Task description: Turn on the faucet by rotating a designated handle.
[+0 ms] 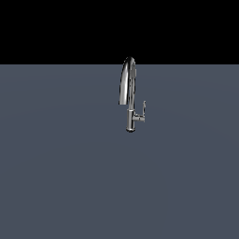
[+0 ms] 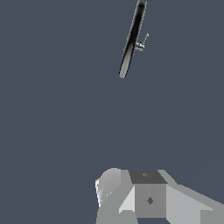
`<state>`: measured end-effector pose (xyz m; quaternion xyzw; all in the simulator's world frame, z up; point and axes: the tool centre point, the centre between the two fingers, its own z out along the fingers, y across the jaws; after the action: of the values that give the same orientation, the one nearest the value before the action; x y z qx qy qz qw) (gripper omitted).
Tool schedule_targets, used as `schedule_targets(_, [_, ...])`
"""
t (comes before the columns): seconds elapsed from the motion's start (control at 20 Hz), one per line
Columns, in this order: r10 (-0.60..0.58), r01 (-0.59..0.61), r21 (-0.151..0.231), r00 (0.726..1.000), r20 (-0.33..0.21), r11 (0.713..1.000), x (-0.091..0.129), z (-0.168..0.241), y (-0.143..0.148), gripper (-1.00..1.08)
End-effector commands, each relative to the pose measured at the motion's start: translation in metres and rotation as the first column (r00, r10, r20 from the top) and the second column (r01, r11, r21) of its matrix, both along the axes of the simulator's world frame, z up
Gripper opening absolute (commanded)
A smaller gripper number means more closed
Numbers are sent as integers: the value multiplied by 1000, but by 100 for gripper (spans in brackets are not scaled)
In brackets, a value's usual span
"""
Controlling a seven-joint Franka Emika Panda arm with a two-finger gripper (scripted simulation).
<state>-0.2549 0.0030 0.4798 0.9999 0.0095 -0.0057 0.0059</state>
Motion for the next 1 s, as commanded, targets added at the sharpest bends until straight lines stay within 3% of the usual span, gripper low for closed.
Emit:
schedule_targets(0.0, [0,0,0,1000,0,1000,0,0,0,-100])
schedule_targets(0.45, [-28,29,26,999,-22,999,12,-1,0,-100])
schedule_targets(0.95, [-123,135,115,987,-107,984,53,-6,0,-100])
